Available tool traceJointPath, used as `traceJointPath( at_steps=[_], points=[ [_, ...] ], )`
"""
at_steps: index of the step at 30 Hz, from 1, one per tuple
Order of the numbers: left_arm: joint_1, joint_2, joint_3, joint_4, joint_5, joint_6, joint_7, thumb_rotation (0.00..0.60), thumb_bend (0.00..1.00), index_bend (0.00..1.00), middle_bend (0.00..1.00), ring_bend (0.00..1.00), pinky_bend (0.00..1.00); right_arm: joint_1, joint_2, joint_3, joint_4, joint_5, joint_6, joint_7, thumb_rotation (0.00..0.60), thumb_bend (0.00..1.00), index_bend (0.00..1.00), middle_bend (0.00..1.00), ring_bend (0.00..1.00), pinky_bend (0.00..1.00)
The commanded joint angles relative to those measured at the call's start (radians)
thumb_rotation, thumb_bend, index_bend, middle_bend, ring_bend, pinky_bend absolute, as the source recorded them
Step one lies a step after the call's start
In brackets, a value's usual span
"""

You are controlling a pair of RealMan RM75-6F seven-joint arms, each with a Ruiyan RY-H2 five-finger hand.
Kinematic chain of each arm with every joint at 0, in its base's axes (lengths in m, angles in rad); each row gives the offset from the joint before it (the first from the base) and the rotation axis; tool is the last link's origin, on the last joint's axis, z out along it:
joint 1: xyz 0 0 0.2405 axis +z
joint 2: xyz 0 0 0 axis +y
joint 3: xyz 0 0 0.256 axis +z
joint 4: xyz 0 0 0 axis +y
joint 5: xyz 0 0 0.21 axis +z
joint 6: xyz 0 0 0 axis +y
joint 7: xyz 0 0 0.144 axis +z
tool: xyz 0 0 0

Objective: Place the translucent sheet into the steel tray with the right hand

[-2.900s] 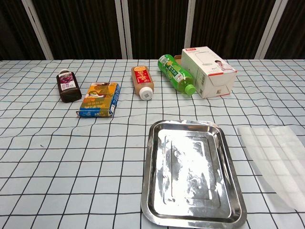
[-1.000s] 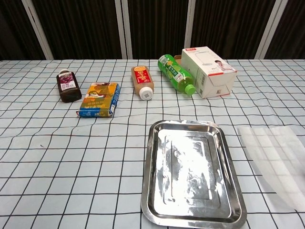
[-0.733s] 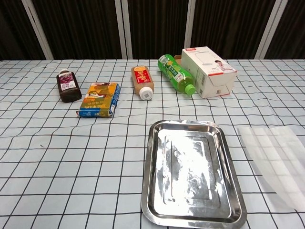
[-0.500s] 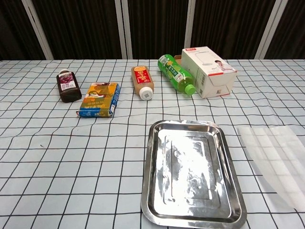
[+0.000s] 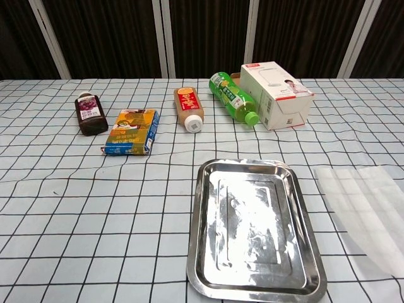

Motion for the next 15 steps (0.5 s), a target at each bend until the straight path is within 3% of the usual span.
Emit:
traceJointPath(
  at_steps=[1,5,9,15],
  points=[
    [0.001,0.0,0.0,0.0,0.0,0.001,-0.001,0.6,0.0,0.0,0.0,0.0,0.0,0.001,-0.028,0.012,0.042,-0.01,0.007,0.037,0.6,0.41,0.0,0.0,0.0,0.0],
    [0.001,0.001,0.0,0.0,0.001,0.002,-0.004,0.6,0.0,0.0,0.0,0.0,0.0,0.0,-0.04,0.012,0.063,-0.036,0.021,0.072,0.6,0.44,0.06,0.0,0.0,0.0],
    [0.001,0.001,0.001,-0.001,0.003,0.002,-0.005,0.6,0.0,0.0,0.0,0.0,0.0,-0.004,-0.046,0.005,0.079,-0.093,0.057,0.117,0.6,0.47,0.26,0.0,0.0,0.0],
    [0.002,0.002,0.001,-0.002,0.003,0.003,-0.007,0.6,0.0,0.0,0.0,0.0,0.0,-0.009,-0.033,0.005,0.056,-0.111,0.073,0.128,0.6,0.47,0.27,0.0,0.0,0.0]
  ],
)
